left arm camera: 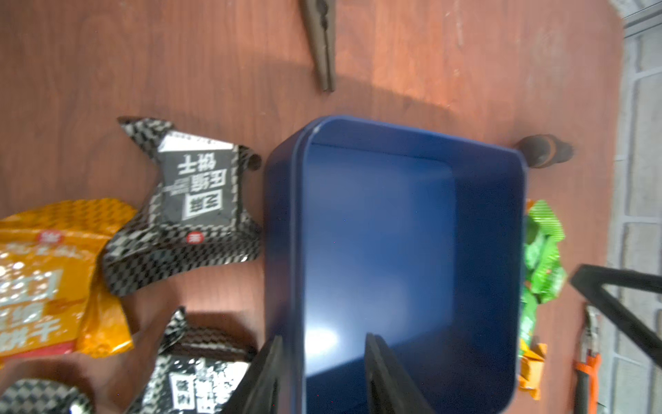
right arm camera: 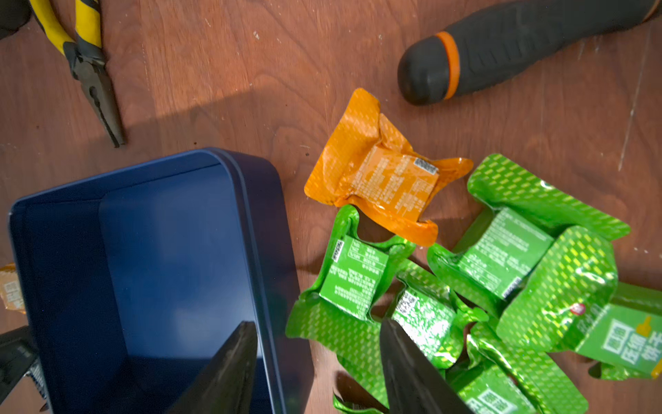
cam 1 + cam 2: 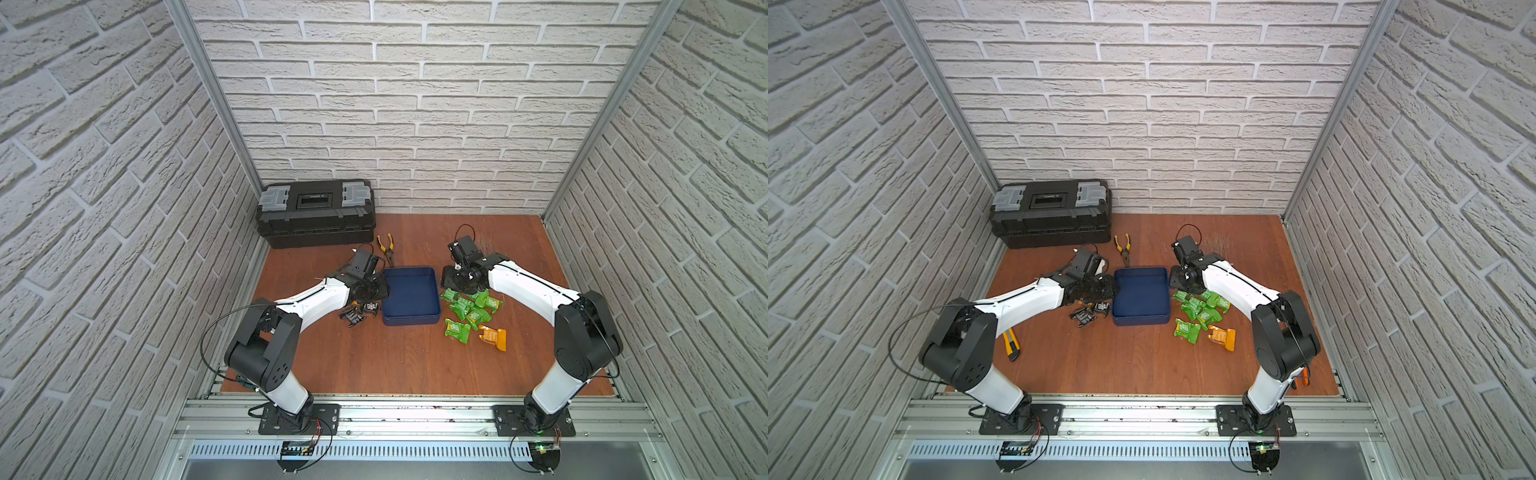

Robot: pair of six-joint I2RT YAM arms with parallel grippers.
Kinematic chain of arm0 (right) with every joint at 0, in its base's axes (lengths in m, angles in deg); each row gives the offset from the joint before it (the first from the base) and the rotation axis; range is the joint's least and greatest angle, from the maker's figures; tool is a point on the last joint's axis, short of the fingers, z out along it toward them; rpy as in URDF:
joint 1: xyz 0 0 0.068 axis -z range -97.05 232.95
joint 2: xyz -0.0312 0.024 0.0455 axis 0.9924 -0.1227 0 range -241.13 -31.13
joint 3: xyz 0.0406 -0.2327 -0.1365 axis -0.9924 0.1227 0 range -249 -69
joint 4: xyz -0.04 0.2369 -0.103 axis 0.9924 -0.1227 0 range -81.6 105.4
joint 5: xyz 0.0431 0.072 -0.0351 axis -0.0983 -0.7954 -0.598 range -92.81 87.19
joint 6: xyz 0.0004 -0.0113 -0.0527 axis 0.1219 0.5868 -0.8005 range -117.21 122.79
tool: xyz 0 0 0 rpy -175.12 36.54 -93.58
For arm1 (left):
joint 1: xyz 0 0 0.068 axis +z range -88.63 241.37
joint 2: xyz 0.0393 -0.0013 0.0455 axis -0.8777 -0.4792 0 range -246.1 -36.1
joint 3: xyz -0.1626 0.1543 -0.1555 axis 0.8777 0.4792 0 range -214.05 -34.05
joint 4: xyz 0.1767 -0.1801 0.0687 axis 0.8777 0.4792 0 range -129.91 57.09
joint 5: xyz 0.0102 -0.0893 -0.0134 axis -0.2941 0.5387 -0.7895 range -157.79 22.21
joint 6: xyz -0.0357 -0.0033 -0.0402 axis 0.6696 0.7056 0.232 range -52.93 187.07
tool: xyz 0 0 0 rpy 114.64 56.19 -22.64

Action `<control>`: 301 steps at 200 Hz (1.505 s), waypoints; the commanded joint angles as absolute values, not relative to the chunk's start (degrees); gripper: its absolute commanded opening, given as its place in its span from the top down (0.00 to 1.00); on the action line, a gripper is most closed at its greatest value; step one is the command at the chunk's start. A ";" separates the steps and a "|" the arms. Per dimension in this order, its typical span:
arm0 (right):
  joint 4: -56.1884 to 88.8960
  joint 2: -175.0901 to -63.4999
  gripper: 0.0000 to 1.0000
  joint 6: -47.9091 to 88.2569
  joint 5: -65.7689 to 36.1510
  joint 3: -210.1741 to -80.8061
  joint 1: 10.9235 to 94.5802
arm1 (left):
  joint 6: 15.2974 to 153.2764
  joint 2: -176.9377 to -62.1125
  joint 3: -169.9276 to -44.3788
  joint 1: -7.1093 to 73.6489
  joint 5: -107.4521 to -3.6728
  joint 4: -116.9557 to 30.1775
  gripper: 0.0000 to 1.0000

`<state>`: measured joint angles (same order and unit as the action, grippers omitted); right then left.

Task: Take the cookies out of the storage box
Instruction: Place the cookie at the center of the board, then adjust the storage box at the center of the board.

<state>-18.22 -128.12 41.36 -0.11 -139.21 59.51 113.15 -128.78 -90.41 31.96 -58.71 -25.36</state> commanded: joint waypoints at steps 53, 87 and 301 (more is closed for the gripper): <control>-14.50 -123.09 0.40 42.95 -2.72 -135.09 59.66 | 110.18 -132.53 -94.82 30.20 -64.00 -18.82 0.64; -13.99 -122.98 0.42 43.35 -3.29 -135.42 59.58 | 109.11 -134.54 -96.58 29.73 -64.83 -17.61 0.68; -13.27 -117.66 0.50 44.58 -7.45 -135.99 56.94 | 102.82 -131.69 -101.89 19.43 -95.78 -18.57 1.00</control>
